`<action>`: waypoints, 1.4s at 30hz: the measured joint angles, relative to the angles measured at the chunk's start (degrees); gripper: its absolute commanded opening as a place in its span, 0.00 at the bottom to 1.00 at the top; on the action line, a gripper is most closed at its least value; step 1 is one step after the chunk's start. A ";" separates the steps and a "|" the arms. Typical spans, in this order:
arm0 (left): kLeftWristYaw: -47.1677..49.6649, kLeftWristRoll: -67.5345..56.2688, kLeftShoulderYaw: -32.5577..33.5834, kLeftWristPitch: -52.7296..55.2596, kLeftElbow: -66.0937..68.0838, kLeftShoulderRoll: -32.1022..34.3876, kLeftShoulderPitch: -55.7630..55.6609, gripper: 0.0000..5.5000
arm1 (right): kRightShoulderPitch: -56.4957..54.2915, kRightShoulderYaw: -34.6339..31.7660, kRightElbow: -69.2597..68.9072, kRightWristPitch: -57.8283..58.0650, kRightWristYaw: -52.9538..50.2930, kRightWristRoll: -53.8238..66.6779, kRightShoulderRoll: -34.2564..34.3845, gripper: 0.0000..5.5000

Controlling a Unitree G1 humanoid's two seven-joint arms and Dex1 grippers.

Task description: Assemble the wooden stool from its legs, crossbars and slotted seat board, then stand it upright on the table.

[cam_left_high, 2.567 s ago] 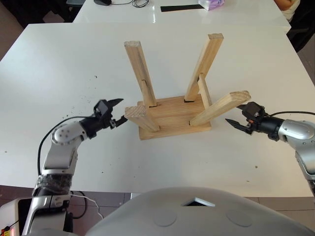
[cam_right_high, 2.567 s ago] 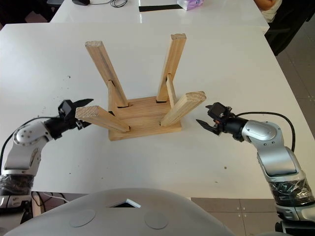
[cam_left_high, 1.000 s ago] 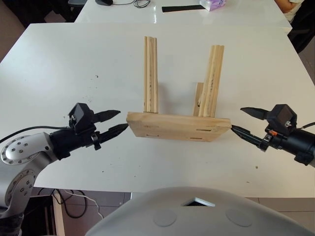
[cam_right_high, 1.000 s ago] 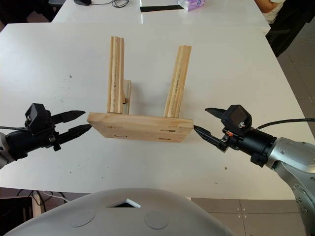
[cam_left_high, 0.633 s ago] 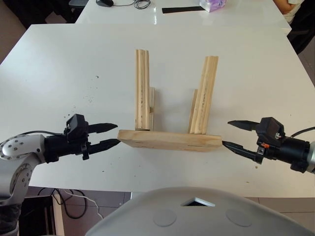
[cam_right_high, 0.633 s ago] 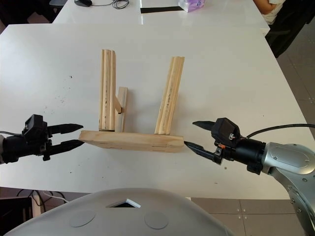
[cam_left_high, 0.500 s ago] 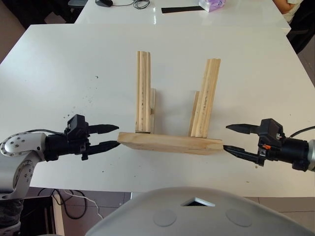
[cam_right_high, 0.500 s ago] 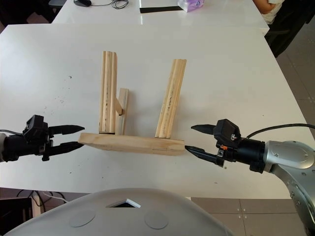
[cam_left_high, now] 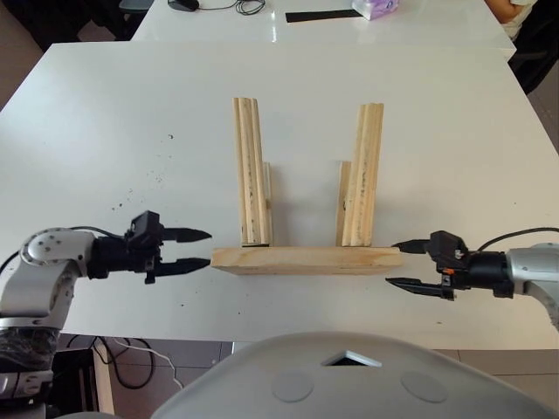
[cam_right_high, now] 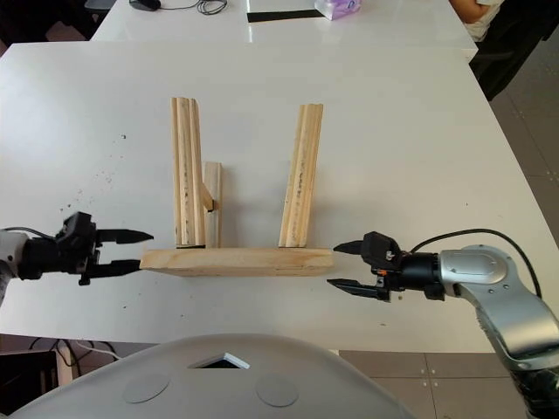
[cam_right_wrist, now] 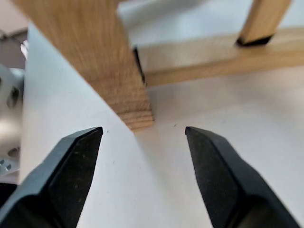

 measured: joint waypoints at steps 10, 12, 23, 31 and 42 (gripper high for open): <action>1.50 3.71 -6.84 -4.83 0.10 -5.30 -1.70 0.49 | -5.63 7.88 5.12 -4.56 -0.08 -5.29 3.17 0.59; 2.10 3.71 -7.50 -4.83 0.10 -6.38 -2.07 0.49 | -6.15 7.96 5.12 -4.20 -0.19 -4.58 4.35 0.59; 3.89 3.68 -9.17 -4.47 -0.68 -7.75 -2.68 0.49 | -6.61 7.93 3.12 -0.56 -0.77 -1.06 5.79 0.37; 4.09 3.69 -10.60 -3.50 -0.85 -8.34 -3.70 0.42 | -6.43 7.98 2.99 -0.50 -0.50 -1.07 5.80 0.29; 5.94 -4.19 -5.77 6.24 -13.26 -5.40 -0.96 0.38 | -3.90 2.05 -4.73 11.41 -0.26 9.19 3.54 0.29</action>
